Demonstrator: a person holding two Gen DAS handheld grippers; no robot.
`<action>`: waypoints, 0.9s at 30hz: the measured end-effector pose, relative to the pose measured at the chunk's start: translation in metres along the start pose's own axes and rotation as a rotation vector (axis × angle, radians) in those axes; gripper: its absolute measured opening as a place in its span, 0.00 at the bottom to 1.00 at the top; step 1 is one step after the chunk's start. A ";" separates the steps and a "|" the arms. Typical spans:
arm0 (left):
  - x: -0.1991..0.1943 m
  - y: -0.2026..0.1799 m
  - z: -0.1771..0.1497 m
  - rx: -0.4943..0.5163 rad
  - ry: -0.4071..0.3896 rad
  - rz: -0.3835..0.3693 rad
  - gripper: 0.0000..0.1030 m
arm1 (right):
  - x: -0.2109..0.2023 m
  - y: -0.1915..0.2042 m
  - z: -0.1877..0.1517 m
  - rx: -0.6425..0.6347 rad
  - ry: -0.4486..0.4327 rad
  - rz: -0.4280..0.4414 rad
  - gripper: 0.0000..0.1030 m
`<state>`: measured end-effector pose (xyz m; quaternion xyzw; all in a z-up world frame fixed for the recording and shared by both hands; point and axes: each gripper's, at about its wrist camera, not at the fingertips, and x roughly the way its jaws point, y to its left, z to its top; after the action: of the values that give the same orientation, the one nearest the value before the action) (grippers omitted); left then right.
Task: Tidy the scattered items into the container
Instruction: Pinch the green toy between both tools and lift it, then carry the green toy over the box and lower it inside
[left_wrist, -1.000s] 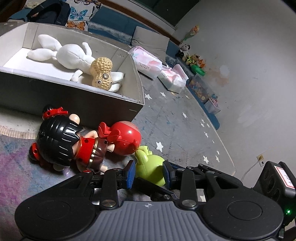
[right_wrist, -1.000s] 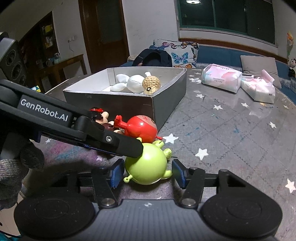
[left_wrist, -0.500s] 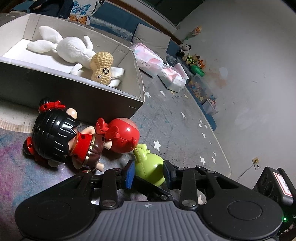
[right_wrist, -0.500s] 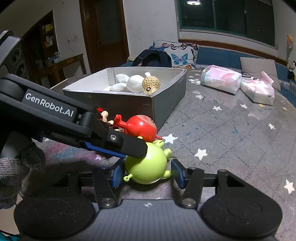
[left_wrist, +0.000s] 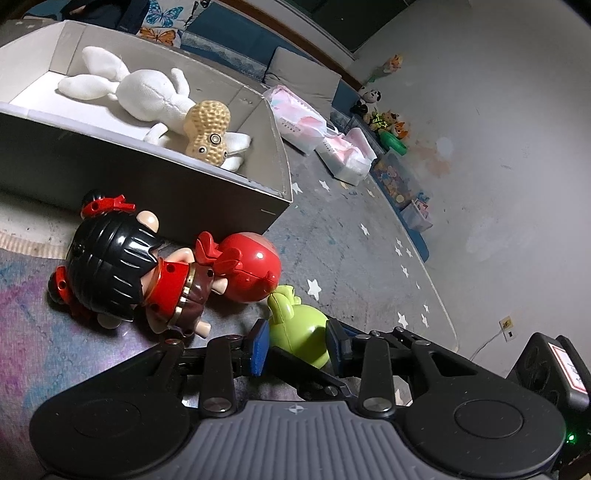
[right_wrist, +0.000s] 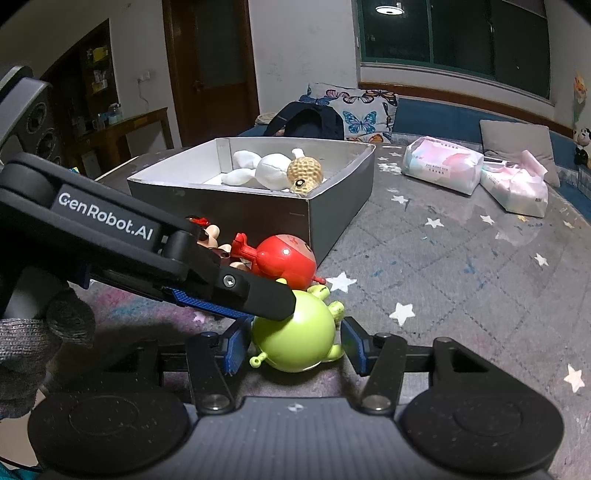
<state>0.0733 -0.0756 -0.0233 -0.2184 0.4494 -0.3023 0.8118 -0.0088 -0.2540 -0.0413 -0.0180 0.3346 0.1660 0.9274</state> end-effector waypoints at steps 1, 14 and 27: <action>0.000 0.000 0.000 -0.002 -0.001 0.001 0.37 | 0.000 0.000 0.000 -0.001 0.000 0.002 0.48; -0.011 -0.014 -0.001 0.052 -0.029 -0.020 0.34 | -0.013 0.002 0.004 -0.010 -0.024 -0.013 0.48; -0.056 -0.032 0.038 0.105 -0.189 -0.045 0.34 | -0.028 0.014 0.063 -0.129 -0.147 -0.007 0.48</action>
<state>0.0733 -0.0569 0.0493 -0.2130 0.3492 -0.3218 0.8539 0.0052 -0.2400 0.0260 -0.0668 0.2542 0.1847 0.9470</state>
